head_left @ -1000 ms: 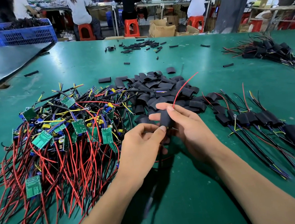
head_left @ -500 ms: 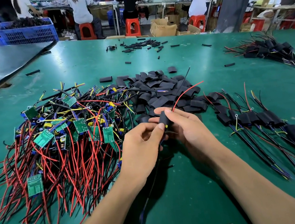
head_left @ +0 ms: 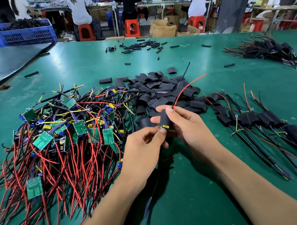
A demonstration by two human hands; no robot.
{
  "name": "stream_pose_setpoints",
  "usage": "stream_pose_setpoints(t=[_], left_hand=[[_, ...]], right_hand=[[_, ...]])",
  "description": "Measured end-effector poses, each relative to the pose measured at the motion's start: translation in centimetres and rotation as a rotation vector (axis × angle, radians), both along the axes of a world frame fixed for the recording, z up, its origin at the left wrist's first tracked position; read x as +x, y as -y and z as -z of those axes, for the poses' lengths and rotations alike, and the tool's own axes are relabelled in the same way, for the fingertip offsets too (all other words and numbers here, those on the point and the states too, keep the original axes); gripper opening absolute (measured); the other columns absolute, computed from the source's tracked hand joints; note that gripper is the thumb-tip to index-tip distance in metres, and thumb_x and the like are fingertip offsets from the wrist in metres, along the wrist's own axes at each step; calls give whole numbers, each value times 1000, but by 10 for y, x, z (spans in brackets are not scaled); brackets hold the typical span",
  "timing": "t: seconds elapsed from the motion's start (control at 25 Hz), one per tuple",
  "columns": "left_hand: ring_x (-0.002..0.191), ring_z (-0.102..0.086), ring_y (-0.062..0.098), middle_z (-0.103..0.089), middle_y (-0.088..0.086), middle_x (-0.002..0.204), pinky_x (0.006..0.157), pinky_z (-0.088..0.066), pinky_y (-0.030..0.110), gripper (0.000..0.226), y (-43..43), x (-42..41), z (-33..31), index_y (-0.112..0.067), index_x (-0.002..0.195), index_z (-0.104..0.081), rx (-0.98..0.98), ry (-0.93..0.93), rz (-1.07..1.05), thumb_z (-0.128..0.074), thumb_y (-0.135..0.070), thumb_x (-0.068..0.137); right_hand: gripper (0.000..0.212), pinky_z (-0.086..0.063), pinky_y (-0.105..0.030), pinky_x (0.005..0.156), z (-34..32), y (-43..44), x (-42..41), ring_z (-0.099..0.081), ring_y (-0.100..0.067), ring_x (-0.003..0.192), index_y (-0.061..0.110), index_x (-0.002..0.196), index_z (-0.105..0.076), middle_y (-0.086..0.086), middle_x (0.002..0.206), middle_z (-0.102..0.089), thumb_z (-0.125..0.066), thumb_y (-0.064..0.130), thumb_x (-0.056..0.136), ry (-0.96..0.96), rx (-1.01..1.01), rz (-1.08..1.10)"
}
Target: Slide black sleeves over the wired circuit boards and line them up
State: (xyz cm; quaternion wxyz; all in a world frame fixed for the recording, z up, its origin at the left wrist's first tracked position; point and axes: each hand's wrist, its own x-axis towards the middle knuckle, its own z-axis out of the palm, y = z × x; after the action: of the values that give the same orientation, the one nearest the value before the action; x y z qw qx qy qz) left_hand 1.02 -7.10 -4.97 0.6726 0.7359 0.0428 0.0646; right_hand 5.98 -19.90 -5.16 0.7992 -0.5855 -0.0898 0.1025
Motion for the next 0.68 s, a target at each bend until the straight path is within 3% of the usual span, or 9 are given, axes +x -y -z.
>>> stream_pose_setpoints(t=[0.08, 0.2, 0.28, 0.52, 0.6, 0.68], left_hand=[[53, -48, 7, -64, -2, 58, 56, -37, 21, 24, 1, 2, 1, -5, 78, -72, -37, 0, -31, -62, -17, 96], [55, -46, 11, -63, -2, 58, 58, -35, 27, 27, 1, 4, 3, -6, 72, -69, -82, -15, -50, -62, -15, 96], [54, -48, 9, -64, -2, 59, 55, -37, 23, 26, 1, 4, 4, -8, 71, -70, -80, -19, -52, -62, -16, 95], [53, -50, 9, -66, -2, 59, 54, -40, 18, 19, 0, 5, 1, -14, 74, -72, -128, -17, -44, -67, -18, 92], [52, -50, 11, -66, -1, 58, 54, -40, 19, 18, -2, 4, -1, -14, 73, -71, -141, -2, -40, -69, -18, 91], [49, -51, 8, -67, -1, 59, 51, -41, 15, 14, -2, 4, -2, -11, 77, -71, -155, 18, -29, -69, -16, 90]], right_hand=[[23, -54, -30, 59, 3, -2, -1, -65, -22, 65, 19, 112, -71, -14, 108, -75, -54, 31, 103, 55, -64, 12], [19, -55, -26, 65, 6, -5, -2, -69, -17, 74, 20, 113, -71, -15, 104, -76, -56, 26, 103, 104, -105, 12], [20, -54, -26, 63, 5, -5, -2, -68, -18, 73, 20, 113, -71, -15, 103, -76, -55, 26, 103, 113, -112, 16], [25, -50, -39, 74, -1, 5, 1, -61, -28, 69, 13, 102, -74, -25, 95, -71, -58, 31, 101, 51, -113, 31], [24, -46, -42, 72, -2, 9, 3, -57, -29, 70, 8, 93, -73, -19, 84, -67, -60, 27, 100, 58, -125, 21], [19, -45, -34, 65, -3, 11, 5, -55, -23, 66, 12, 86, -73, -10, 77, -67, -62, 22, 98, 62, -131, 75]])
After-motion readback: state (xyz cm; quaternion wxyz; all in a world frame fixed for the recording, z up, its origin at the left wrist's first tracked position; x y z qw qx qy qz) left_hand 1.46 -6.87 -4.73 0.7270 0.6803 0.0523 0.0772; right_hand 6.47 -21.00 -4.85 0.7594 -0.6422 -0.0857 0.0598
